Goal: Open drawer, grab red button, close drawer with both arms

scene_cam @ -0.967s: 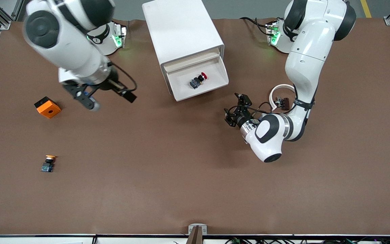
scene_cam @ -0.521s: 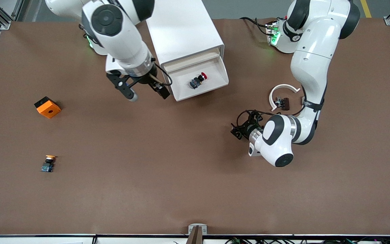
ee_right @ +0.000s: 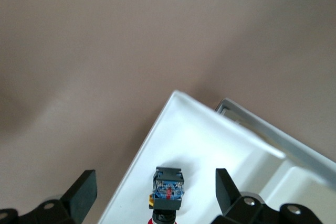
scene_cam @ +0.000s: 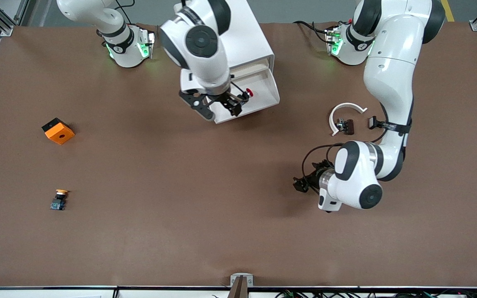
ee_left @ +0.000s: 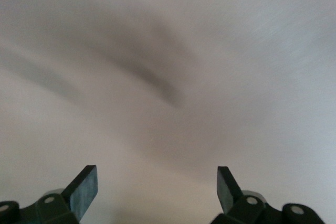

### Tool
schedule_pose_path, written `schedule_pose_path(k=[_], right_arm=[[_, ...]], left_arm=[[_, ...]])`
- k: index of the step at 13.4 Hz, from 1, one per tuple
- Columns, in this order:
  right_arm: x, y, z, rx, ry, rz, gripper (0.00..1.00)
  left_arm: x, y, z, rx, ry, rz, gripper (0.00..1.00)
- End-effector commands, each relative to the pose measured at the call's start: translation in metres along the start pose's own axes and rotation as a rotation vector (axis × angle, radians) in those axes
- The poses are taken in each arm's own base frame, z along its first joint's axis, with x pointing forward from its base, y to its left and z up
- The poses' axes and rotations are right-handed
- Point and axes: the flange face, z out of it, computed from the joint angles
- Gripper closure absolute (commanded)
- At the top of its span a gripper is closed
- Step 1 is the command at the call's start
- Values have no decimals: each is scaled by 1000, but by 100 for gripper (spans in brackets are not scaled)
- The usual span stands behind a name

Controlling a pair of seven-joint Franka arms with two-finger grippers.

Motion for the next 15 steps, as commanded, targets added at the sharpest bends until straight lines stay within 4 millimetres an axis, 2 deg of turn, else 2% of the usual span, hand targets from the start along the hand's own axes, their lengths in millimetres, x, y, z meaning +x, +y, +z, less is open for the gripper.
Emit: schedule_pose_path(k=[1, 4, 8, 12, 15], right_arm=[[-21, -10, 25, -4, 28, -21, 0], [-44, -12, 40, -20, 30, -51, 0], [-58, -11, 55, -47, 33, -63, 0], [-48, -12, 57, -49, 34, -3, 0], [-40, -12, 55, -51, 32, 25, 0]], left_arm=[[-2, 5, -34, -56, 105, 62, 0], [-2, 13, -45, -88, 184, 107, 0], [-1, 16, -50, -88, 243, 131, 0], [-7, 23, -60, -109, 313, 160, 0], [-15, 28, -59, -83, 354, 191, 0]])
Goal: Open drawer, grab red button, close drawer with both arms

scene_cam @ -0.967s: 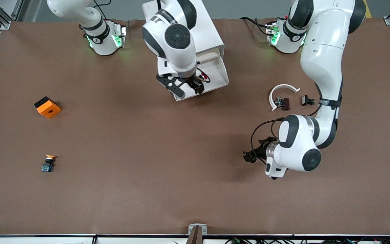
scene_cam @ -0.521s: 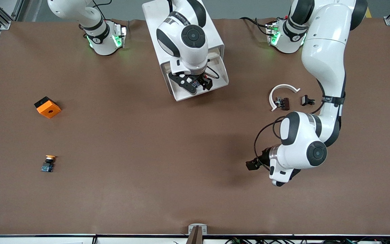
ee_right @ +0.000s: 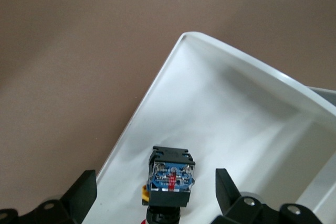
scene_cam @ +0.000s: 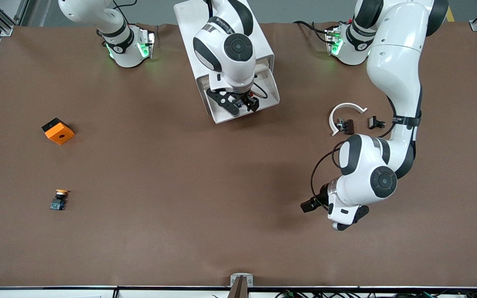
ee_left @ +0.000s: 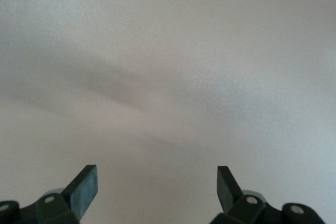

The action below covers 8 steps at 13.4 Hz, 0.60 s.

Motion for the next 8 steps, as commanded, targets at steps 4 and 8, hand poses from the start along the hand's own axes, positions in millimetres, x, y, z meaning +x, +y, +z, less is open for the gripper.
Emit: schedule_pose_path(k=[4, 8], right_arm=[[9, 0, 1, -10, 12, 74, 0], [4, 1, 4, -15, 13, 98, 0]], left_arm=[[-12, 6, -22, -1, 46, 46, 0], [-24, 9, -44, -19, 60, 57, 0]])
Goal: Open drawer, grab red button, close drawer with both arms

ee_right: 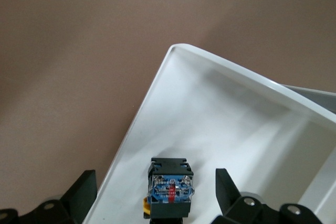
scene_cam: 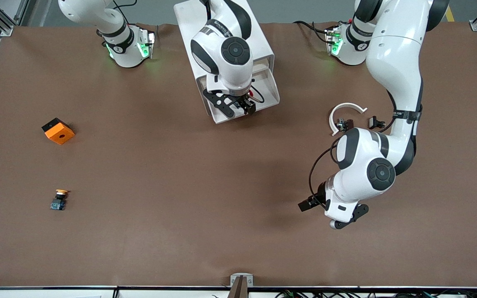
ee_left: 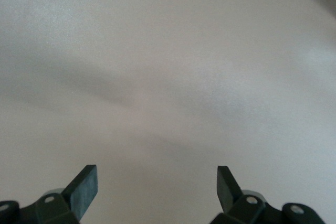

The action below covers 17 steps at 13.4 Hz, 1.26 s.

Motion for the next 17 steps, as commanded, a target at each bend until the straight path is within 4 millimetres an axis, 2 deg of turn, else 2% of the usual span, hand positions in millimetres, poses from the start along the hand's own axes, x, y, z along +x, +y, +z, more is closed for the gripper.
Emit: schedule_pose_path(k=[1, 3, 5, 7, 10, 11, 14, 17], right_arm=[[-3, 0, 7, -13, 12, 23, 0], [-5, 0, 11, -17, 14, 20, 0], [-7, -1, 14, -20, 15, 18, 0], [-11, 0, 15, -21, 14, 14, 0], [-18, 1, 16, -23, 14, 5, 0], [-22, 1, 16, -24, 15, 10, 0], [-24, 1, 16, -24, 15, 12, 0], [-23, 1, 16, -24, 19, 5, 0]], left_arm=[[-17, 1, -23, -5, 31, 34, 0], [-27, 4, -34, 4, 80, 65, 0], [-48, 16, -36, 60, 141, 148, 0], [-55, 22, -35, 78, 160, 170, 0], [-70, 36, -22, 67, 165, 157, 0], [-67, 34, -11, 75, 166, 161, 0], [-69, 35, -5, 76, 168, 180, 0], [-85, 37, 4, 106, 130, 191, 0]])
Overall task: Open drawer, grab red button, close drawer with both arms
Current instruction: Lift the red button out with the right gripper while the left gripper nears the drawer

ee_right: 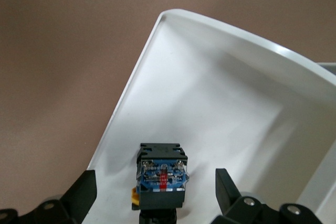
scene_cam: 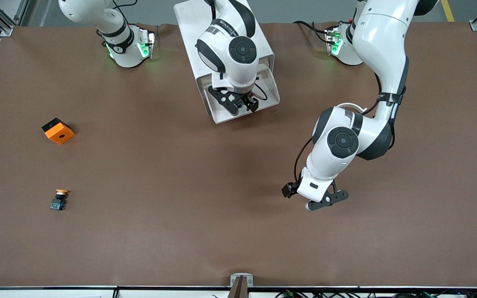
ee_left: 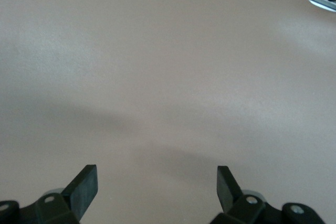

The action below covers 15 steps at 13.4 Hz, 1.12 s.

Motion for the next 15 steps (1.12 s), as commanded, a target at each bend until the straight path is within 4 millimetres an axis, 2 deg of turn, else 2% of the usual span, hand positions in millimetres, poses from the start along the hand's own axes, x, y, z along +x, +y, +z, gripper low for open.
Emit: schedule_pose_path(k=[1, 5, 6, 8, 9, 11, 12, 13, 15], right_arm=[[-3, 0, 0, 3, 16, 5, 0], [-2, -2, 6, -1, 20, 10, 0], [-2, -2, 6, -1, 20, 10, 5], [-2, -1, 6, -3, 21, 10, 23], [-2, -1, 6, -3, 21, 9, 38], [-1, -2, 4, 0, 20, 10, 80], [-1, -2, 4, 0, 20, 12, 94], [-1, -2, 4, -1, 20, 13, 100], [4, -2, 1, -5, 17, 19, 100]], left_arm=[[-17, 3, -2, 51, -35, 24, 0], [-36, 6, -4, 150, -89, 130, 0], [-38, 4, -4, 161, -105, 165, 0], [-43, 7, -14, 159, -125, 216, 0], [-43, 7, -17, 155, -123, 212, 0], [-43, 7, -17, 149, -127, 190, 0], [-42, 4, -17, 151, -129, 178, 0], [-42, 3, -20, 143, -132, 177, 0], [-41, 1, -17, 143, -139, 173, 0]])
